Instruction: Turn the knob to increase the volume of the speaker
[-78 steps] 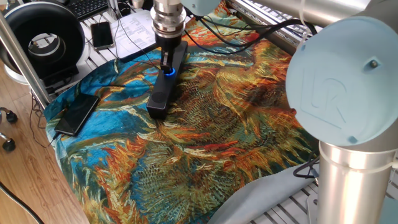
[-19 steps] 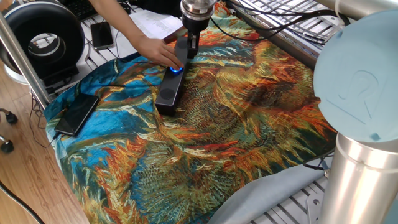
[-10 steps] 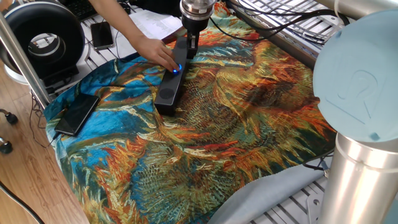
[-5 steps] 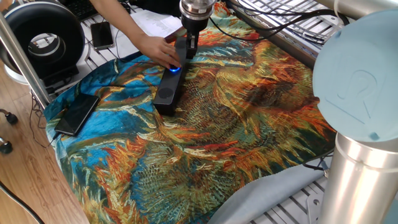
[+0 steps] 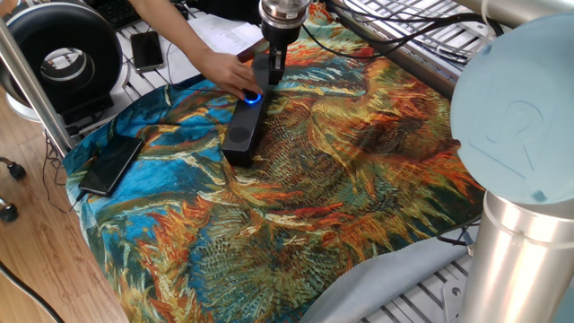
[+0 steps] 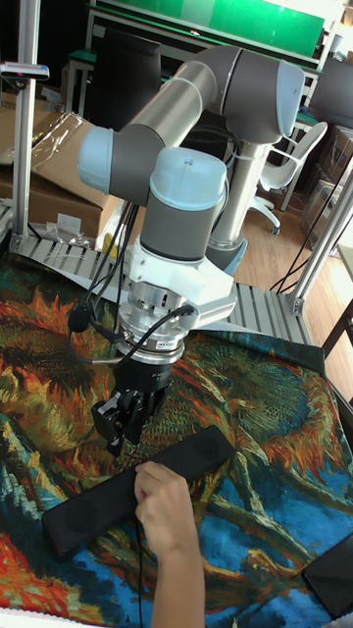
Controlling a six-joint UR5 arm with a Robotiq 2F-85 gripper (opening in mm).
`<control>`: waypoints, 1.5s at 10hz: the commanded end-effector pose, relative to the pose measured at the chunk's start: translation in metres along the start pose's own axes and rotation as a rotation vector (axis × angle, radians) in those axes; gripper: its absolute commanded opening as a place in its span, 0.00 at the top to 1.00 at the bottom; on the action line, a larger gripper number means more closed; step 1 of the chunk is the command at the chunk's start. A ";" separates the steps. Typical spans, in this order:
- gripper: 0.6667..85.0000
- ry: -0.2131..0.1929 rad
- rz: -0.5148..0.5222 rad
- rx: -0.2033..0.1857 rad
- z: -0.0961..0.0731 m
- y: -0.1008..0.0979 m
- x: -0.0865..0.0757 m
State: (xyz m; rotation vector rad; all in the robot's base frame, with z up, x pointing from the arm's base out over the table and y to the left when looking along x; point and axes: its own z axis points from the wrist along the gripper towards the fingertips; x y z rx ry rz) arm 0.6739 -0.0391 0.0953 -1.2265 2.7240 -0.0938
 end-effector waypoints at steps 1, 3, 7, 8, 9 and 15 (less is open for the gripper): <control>0.56 -0.011 0.014 -0.006 -0.001 0.000 -0.003; 0.56 -0.012 0.019 -0.007 0.001 -0.001 -0.005; 0.56 -0.019 0.053 -0.007 0.002 -0.002 -0.011; 0.56 -0.026 0.062 -0.011 0.005 -0.002 -0.017; 0.56 -0.038 0.070 -0.027 0.006 0.002 -0.022; 0.55 -0.048 0.155 -0.098 -0.001 0.021 -0.041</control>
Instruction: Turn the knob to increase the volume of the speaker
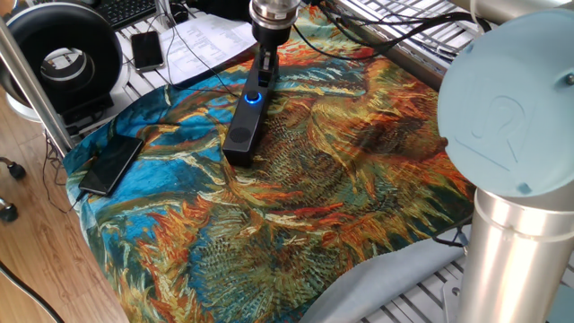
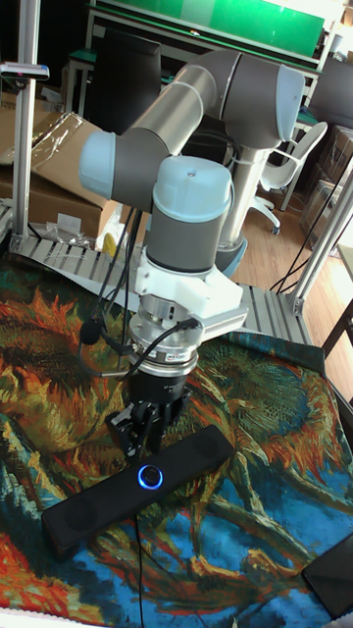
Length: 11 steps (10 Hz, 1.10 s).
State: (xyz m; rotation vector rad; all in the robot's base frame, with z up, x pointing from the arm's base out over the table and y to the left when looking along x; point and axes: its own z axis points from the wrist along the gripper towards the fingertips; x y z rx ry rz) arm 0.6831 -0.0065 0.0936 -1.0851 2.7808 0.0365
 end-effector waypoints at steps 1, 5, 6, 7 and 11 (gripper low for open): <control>0.55 -0.015 0.055 -0.026 -0.004 0.008 -0.013; 0.55 -0.045 0.108 -0.046 -0.004 0.013 -0.023; 0.55 -0.029 0.092 -0.026 -0.004 0.008 -0.018; 0.55 -0.016 0.091 -0.011 -0.002 0.004 -0.015; 0.55 0.007 0.120 -0.032 -0.003 0.010 -0.009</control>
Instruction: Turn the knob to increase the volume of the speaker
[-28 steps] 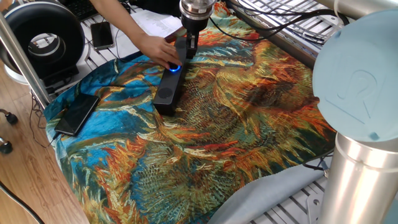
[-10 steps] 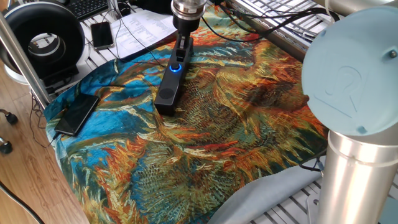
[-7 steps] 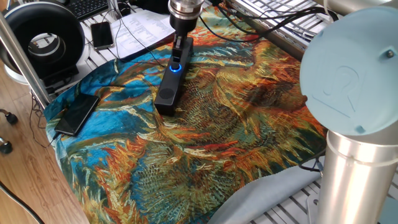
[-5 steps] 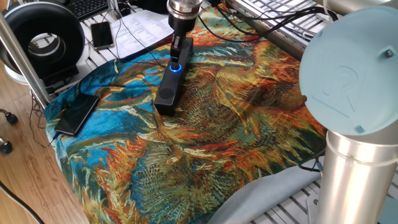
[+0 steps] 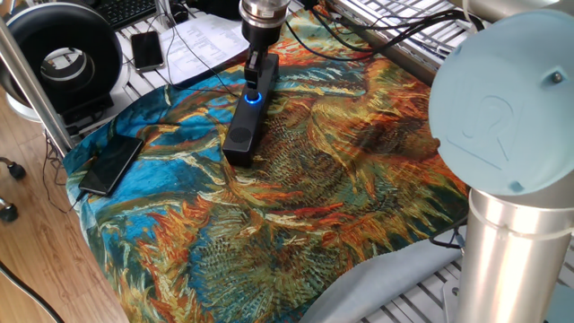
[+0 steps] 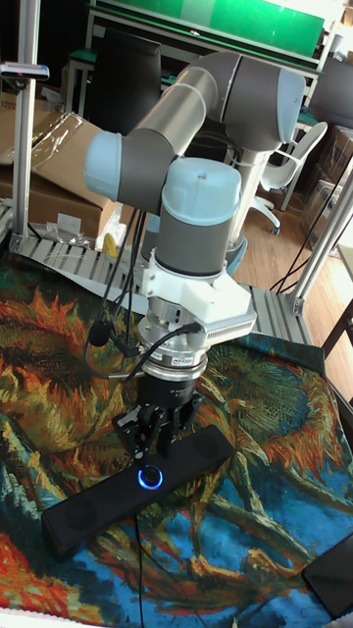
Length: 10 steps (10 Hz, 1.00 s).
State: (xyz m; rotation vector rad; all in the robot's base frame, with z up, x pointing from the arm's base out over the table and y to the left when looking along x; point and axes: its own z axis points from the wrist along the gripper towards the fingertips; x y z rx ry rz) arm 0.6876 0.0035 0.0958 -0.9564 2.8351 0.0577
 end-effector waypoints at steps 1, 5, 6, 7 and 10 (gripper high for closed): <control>0.55 0.008 0.028 -0.029 -0.002 0.007 0.002; 0.55 0.010 0.053 -0.050 0.004 0.012 0.000; 0.55 0.013 0.052 -0.040 0.006 0.010 0.000; 0.55 0.016 0.051 -0.031 0.007 0.007 0.000; 0.55 0.033 0.044 0.011 0.015 -0.005 0.002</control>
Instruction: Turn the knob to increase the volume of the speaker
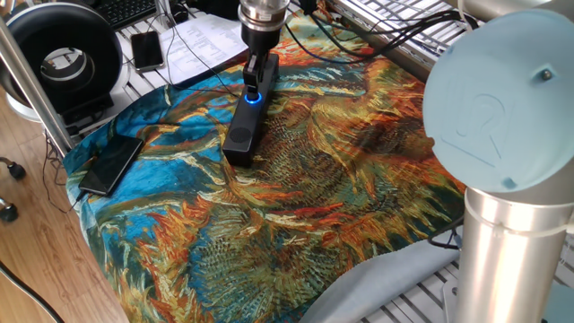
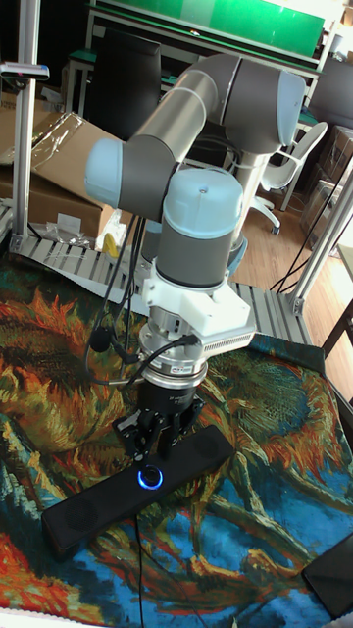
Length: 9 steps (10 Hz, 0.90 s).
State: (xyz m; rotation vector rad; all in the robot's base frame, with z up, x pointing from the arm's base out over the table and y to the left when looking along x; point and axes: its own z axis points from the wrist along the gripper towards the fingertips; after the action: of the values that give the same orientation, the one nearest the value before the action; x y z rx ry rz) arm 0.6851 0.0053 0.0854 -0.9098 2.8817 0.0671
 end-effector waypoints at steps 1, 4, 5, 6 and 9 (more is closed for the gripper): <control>0.55 0.006 0.007 0.026 0.008 -0.009 -0.002; 0.51 -0.022 0.049 -0.001 0.010 0.004 -0.015; 0.51 -0.024 0.049 0.002 0.012 0.005 -0.017; 0.51 -0.027 0.049 0.008 0.014 0.003 -0.019; 0.52 -0.018 0.034 0.024 0.018 -0.002 -0.016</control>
State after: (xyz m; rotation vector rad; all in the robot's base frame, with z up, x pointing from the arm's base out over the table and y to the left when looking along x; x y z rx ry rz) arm 0.6979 0.0142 0.0717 -0.8580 2.8804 0.0457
